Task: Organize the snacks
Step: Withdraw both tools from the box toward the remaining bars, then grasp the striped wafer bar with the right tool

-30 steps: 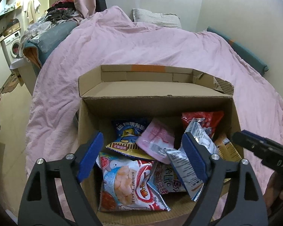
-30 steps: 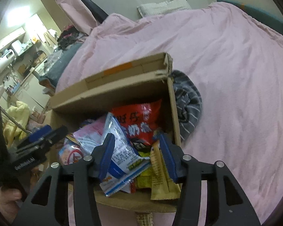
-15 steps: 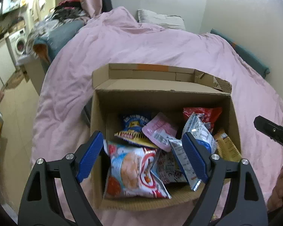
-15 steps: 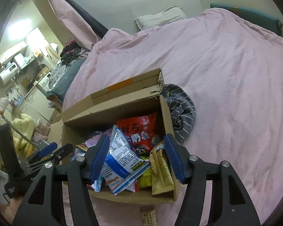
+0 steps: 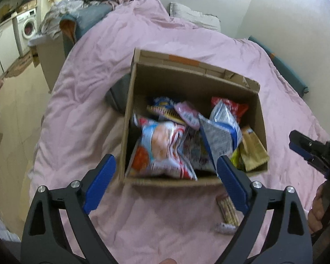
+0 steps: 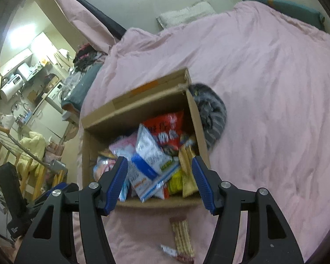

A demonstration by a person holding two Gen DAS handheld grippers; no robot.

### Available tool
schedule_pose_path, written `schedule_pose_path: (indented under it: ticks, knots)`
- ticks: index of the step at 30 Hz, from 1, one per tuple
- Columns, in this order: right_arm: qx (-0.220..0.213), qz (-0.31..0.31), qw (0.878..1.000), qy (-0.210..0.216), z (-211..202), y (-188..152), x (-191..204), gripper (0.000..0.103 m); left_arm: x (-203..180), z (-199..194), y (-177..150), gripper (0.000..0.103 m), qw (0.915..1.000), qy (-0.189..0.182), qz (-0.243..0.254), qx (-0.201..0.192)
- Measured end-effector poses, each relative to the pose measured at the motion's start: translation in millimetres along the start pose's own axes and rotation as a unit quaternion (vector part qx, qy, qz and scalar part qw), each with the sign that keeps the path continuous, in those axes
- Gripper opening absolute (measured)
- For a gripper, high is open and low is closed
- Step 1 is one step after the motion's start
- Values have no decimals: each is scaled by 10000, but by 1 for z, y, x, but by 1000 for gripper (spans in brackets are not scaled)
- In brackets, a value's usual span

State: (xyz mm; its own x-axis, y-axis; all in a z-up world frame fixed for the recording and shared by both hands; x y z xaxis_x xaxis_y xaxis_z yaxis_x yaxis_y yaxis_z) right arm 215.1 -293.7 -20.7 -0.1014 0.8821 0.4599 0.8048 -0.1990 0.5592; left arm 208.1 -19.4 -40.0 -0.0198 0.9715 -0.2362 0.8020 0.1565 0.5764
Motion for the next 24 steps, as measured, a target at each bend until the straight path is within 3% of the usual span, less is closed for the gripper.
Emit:
schedule_pose_path:
  ticks: [3, 5, 7, 10, 15, 20, 23, 24]
  knots:
    - [172, 150, 9997, -36, -1, -14, -5, 68, 6, -4, -10, 91, 10000, 20, -72, 63]
    - [335, 248, 9990, -144, 2, -24, -10, 81, 8, -7, -14, 91, 9999, 83, -57, 74]
    - [603, 296, 9975, -203, 10, -36, -13, 83, 11, -9, -18, 91, 9998, 154, -28, 77]
    - [1242, 244, 9907, -508, 32, -60, -20, 83, 15, -9, -26, 91, 9997, 164, -47, 152]
    - [2380, -204, 9669, -901, 82, -103, -20, 82, 21, -6, -40, 91, 9990, 120, -156, 398]
    - [3150, -782, 9370, -1291, 116, -139, -16, 54, 25, -4, -55, 91, 9979, 80, -121, 625]
    - [3355, -763, 9317, -1167, 120, -152, -8, 44, 28, 0, -61, 91, 9973, 90, -45, 730]
    - [3378, -726, 9333, -980, 119, -154, -2, 36, 29, 2, -62, 91, 9970, 117, -44, 761]
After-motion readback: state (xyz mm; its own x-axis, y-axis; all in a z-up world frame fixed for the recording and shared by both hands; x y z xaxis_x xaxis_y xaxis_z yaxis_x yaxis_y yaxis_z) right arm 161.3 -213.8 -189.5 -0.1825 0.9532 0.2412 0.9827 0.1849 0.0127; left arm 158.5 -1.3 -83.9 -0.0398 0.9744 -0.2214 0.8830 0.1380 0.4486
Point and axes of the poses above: each gripper's, at about its wrist camera, not at the fingertips, and z roughly the way its jaws point, x to its left, y to its top, the point moved 4 cm from there along z, roughly the way its jaws point, and after that the axes turned 1 degree about x, right-handed, at the moved point
